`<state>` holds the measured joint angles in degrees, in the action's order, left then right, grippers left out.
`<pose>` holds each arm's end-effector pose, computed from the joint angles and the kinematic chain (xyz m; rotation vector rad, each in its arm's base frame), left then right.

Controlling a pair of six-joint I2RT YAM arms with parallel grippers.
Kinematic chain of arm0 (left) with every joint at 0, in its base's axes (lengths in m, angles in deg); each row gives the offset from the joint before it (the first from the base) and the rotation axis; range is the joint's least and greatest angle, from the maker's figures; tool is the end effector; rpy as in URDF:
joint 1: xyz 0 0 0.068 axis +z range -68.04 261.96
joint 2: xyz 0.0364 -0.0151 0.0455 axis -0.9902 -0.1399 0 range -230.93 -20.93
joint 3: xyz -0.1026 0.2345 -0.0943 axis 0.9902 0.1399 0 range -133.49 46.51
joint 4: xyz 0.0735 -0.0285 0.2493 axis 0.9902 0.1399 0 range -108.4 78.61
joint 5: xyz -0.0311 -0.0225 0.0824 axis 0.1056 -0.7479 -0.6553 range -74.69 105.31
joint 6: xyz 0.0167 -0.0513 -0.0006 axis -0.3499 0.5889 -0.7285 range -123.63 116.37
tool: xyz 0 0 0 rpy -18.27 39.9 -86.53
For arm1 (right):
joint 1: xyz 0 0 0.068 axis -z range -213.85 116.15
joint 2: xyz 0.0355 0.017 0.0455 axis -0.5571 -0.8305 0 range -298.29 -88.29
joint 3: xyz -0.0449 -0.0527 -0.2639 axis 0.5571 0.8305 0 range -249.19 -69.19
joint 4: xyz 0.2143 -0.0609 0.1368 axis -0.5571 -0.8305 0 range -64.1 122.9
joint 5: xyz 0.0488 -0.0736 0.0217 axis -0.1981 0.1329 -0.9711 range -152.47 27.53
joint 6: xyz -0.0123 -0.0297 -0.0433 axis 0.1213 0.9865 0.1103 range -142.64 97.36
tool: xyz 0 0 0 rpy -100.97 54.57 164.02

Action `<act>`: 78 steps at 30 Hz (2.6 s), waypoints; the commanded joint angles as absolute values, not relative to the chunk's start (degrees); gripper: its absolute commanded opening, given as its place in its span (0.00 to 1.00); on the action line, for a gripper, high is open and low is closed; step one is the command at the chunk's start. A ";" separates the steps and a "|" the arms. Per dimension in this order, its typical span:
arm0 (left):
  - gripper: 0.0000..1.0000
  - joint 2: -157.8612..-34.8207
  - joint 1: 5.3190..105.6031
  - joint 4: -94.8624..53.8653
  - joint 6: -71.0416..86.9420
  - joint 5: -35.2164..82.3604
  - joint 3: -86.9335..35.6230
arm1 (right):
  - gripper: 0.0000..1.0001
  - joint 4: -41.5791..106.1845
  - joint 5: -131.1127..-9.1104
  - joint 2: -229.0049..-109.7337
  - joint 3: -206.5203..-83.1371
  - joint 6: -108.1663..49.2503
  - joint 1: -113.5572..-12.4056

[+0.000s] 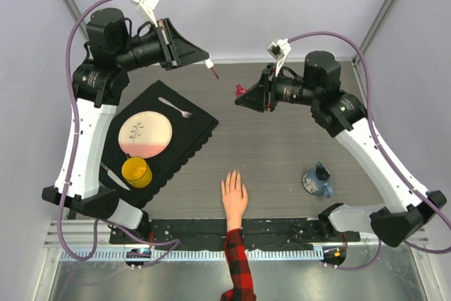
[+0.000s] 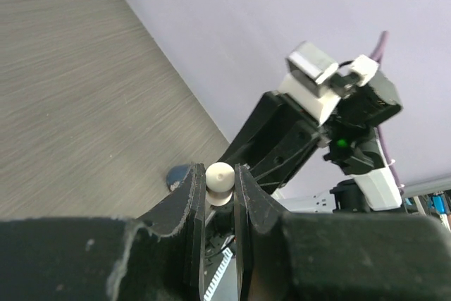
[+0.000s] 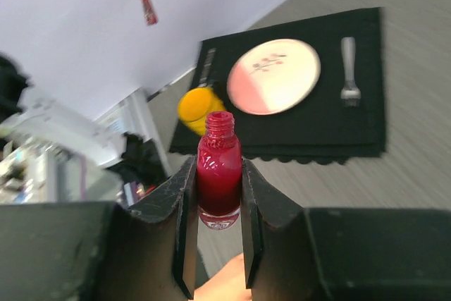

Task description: Paint the nails

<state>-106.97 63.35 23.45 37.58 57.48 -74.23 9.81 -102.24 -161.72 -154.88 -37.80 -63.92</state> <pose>0.2469 -0.1084 0.5532 0.2438 1.8527 -1.3700 0.2231 0.1554 0.4581 -0.7630 1.7054 1.1668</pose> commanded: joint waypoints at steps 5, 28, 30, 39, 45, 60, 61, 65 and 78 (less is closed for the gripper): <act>0.00 -99.43 59.92 21.93 27.41 52.15 -58.02 | 0.01 10.93 -73.83 -148.68 -146.72 -40.83 -64.18; 0.00 -98.18 51.20 -10.83 16.95 62.59 -14.84 | 0.01 5.39 -71.70 -144.98 -148.56 -38.56 -64.00; 0.00 -99.68 51.20 -10.13 13.62 63.03 -14.75 | 0.01 5.48 -71.26 -145.85 -148.47 -38.38 -63.74; 0.00 -108.12 51.11 -10.66 7.80 64.44 -12.73 | 0.01 4.42 -71.61 -151.65 -153.65 -39.78 -62.33; 0.00 -109.18 50.76 -15.75 6.13 60.49 -8.51 | 0.01 3.72 -74.42 -154.47 -155.24 -39.61 -61.10; 0.00 -118.58 49.88 -21.29 5.69 65.41 -9.73 | 0.01 3.02 -79.08 -156.93 -155.77 -39.61 -57.15; 0.00 -119.10 49.88 -21.12 5.43 65.41 -10.35 | 0.01 2.93 -79.69 -157.02 -155.77 -39.61 -56.62; 0.00 -120.07 49.88 -20.33 5.25 66.02 -10.97 | 0.01 2.75 -80.66 -157.19 -155.68 -39.69 -55.57; 0.00 -123.06 49.79 -19.18 4.19 66.64 -13.34 | 0.01 2.84 -83.39 -158.34 -155.68 -39.78 -53.90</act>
